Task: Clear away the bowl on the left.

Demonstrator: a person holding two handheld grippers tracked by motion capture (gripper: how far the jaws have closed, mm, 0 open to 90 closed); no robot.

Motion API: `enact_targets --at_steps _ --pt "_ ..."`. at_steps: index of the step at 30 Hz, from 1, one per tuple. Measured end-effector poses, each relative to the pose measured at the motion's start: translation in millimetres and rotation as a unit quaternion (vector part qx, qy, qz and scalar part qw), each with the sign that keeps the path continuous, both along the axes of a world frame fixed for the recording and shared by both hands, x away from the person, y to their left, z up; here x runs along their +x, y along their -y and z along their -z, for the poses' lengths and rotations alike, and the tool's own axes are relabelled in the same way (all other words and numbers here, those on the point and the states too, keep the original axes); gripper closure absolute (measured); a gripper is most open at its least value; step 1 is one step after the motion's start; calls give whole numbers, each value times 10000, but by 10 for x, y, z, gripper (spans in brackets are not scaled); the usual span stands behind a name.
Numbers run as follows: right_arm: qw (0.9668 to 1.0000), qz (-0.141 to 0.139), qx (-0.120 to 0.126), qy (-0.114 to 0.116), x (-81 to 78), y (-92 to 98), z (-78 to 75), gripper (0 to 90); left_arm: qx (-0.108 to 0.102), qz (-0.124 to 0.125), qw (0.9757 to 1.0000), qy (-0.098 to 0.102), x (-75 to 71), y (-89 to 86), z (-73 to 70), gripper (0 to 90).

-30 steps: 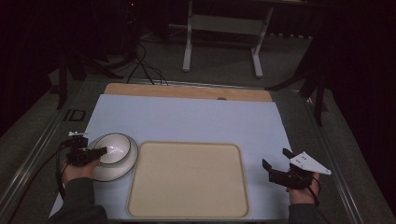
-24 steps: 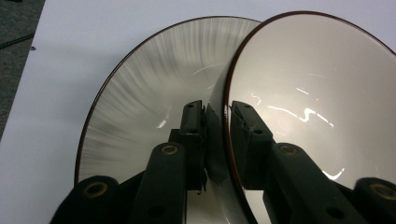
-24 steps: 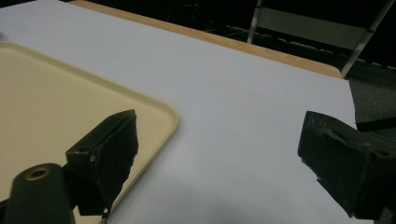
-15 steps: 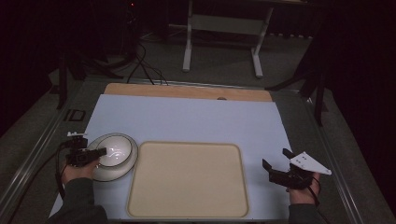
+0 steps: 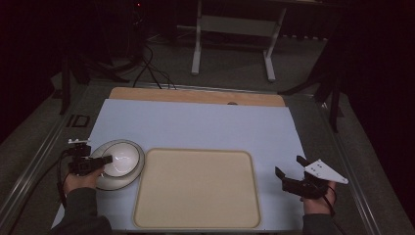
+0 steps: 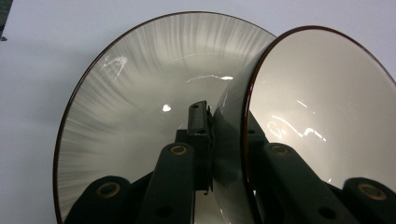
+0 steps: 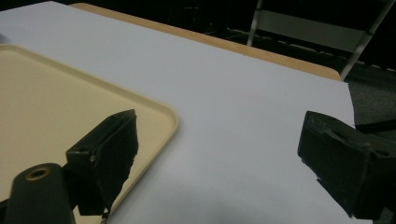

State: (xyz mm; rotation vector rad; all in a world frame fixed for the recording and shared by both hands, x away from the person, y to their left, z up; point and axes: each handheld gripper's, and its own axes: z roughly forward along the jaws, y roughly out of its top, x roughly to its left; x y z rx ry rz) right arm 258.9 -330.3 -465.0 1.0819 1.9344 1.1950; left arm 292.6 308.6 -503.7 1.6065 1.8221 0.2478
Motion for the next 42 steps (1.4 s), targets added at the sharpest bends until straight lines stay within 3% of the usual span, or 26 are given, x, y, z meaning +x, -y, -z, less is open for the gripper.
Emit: enact_targets --at_steps 7,14,42 --pt "10000 7 14 11 -3 4 -3 119 -34 34 10000 18 -2 4 -1 815" --pt "10000 2 11 15 -4 5 -3 119 -264 10 9994 203 -31 -21 -31 815" --pt "10000 -2 18 57 -12 12 -12 119 -520 0 9953 814 -130 -13 -184 808"
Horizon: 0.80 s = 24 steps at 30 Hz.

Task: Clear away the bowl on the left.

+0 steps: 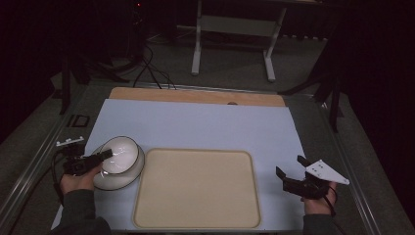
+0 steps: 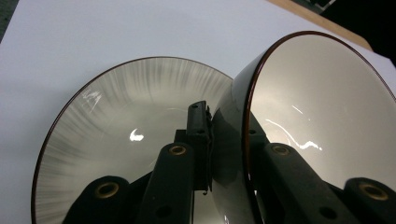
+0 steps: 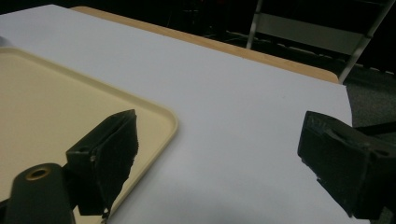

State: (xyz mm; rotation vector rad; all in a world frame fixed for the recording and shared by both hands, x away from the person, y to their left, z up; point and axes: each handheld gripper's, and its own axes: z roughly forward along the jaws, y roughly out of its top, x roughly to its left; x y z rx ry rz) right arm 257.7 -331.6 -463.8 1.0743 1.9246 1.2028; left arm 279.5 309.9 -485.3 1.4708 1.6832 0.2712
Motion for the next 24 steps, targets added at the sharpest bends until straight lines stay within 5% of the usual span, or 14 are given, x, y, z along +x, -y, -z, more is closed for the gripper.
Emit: enact_targets --at_steps 24 --pt "10000 -3 -3 -4 -4 -2 0 119 -155 68 9990 405 -44 90 -107 802"
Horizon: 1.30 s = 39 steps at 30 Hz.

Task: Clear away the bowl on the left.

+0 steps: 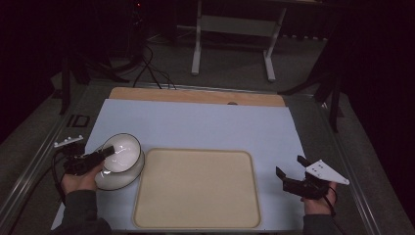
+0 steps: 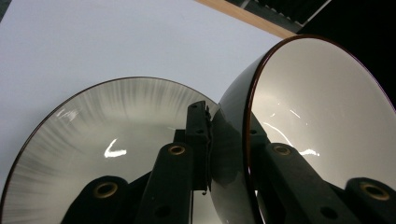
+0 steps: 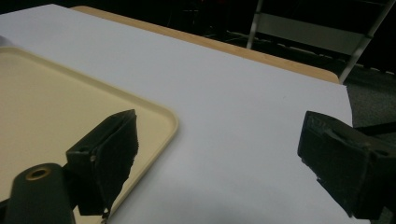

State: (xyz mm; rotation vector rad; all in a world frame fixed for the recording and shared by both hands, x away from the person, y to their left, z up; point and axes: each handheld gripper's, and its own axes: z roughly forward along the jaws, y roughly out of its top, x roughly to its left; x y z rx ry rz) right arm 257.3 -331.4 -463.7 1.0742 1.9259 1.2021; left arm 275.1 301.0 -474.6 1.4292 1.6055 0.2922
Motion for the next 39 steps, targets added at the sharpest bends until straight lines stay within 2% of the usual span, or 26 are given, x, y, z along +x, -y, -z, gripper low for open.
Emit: enact_targets --at_steps 14,23,29,39 --pt "10000 0 4 3 -1 1 0 119 62 181 9998 70 11 119 -42 797" --pt "10000 2 0 -9 -3 -4 1 119 49 263 9996 117 20 185 -59 797" --pt "10000 1 0 -11 -3 -4 1 119 -38 353 9992 209 16 238 -92 796" --pt "10000 1 5 -1 -2 0 0 119 19 420 9988 269 22 328 -144 795"
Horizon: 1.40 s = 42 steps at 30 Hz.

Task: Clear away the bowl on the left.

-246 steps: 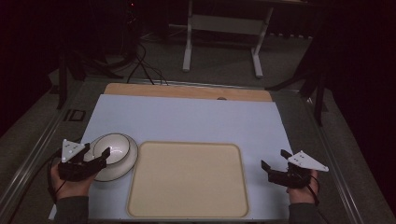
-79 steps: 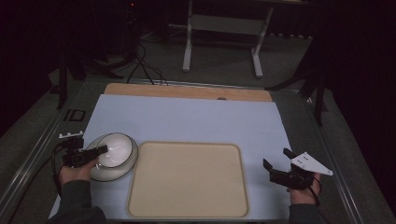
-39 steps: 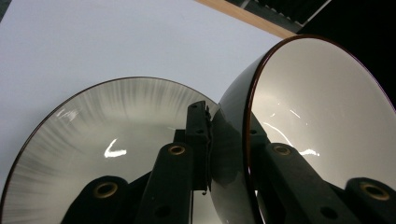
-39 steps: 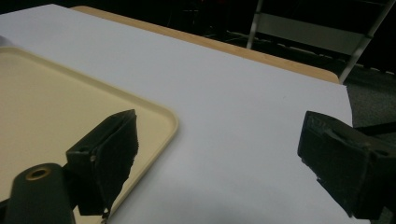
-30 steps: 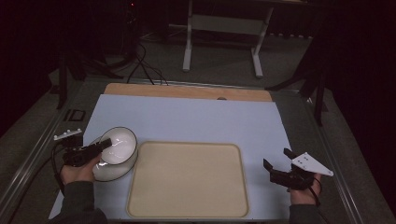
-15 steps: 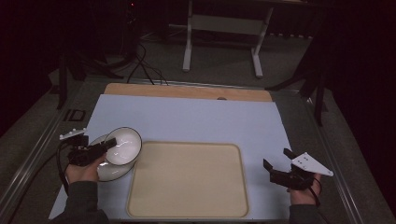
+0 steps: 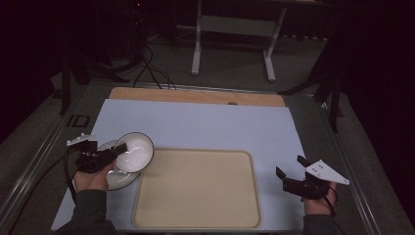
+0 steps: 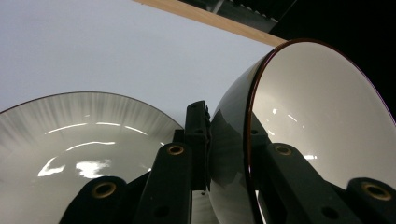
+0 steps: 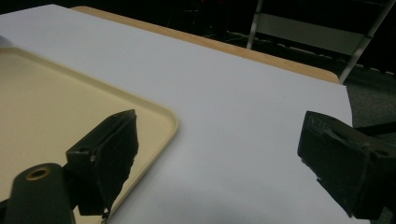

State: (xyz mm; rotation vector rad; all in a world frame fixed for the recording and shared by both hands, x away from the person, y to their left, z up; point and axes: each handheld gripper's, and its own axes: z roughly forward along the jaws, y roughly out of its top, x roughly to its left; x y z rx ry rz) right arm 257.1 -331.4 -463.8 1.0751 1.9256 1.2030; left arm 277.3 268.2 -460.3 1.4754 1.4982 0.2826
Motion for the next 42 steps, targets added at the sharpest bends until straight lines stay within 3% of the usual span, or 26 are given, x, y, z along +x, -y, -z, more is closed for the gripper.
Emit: enact_targets --at_steps 42 --pt "10000 14 4 1 -4 4 -2 119 207 311 9991 192 70 269 -42 790"
